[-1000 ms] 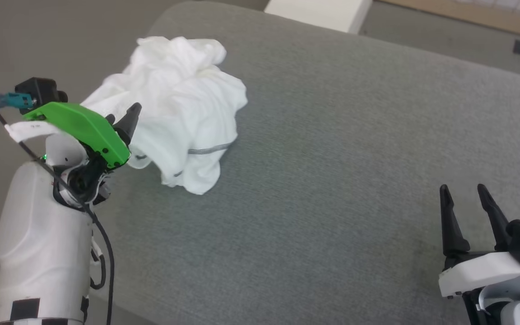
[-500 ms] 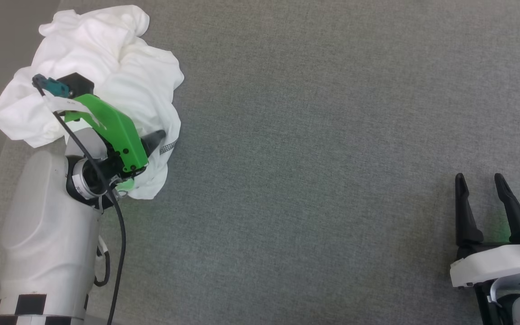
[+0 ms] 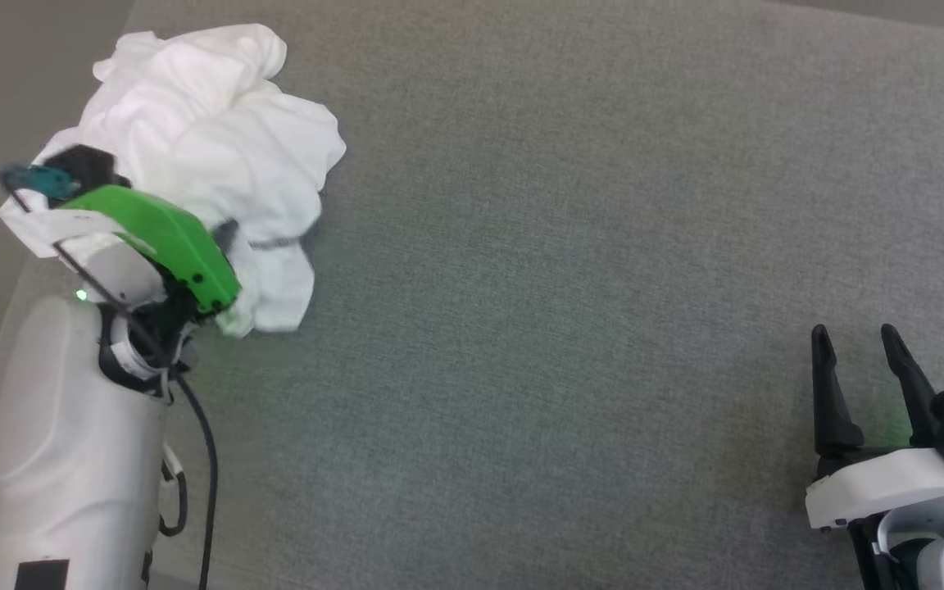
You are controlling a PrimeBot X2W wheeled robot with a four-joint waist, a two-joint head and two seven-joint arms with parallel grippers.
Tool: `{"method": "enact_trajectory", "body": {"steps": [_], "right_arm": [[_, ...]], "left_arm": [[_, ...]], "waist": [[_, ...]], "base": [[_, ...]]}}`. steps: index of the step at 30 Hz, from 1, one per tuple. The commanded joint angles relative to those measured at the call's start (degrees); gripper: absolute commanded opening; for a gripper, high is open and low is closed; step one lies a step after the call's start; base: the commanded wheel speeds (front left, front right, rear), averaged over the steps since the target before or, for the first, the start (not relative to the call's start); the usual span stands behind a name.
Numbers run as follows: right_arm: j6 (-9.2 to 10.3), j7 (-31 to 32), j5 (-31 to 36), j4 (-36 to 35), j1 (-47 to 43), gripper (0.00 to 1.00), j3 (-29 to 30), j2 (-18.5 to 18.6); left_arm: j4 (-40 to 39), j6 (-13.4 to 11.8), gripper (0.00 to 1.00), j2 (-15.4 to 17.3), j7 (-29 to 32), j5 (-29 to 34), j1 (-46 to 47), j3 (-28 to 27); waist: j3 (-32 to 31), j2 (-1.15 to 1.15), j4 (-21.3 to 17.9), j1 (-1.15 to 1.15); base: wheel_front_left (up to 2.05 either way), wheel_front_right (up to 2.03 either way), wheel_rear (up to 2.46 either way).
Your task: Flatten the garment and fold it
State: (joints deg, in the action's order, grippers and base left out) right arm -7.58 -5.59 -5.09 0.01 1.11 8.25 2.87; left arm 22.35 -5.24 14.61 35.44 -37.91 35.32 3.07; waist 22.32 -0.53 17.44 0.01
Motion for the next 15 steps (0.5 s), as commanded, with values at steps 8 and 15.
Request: {"method": "enact_trajectory", "body": {"steps": [8, 15], "right_arm": [[0.09, -2.49, -2.84, 4.77, -1.03, 1.0, -1.62, 0.0], [0.09, -5.95, -6.09, 12.06, -1.05, 1.0, -3.6, 0.0]], "left_arm": [[-4.9, 1.3, 0.0, 2.57, -14.01, 2.7, 5.38, -3.63], [-9.03, 5.28, 0.0, 4.58, -16.17, 6.14, 17.58, 0.52]], "waist": [[-7.56, 0.51, 0.71, -0.01], [-14.77, 0.51, -3.11, -0.01]], "base": [[0.0, 0.0, 0.0], [0.0, 0.0, 0.0]]}}
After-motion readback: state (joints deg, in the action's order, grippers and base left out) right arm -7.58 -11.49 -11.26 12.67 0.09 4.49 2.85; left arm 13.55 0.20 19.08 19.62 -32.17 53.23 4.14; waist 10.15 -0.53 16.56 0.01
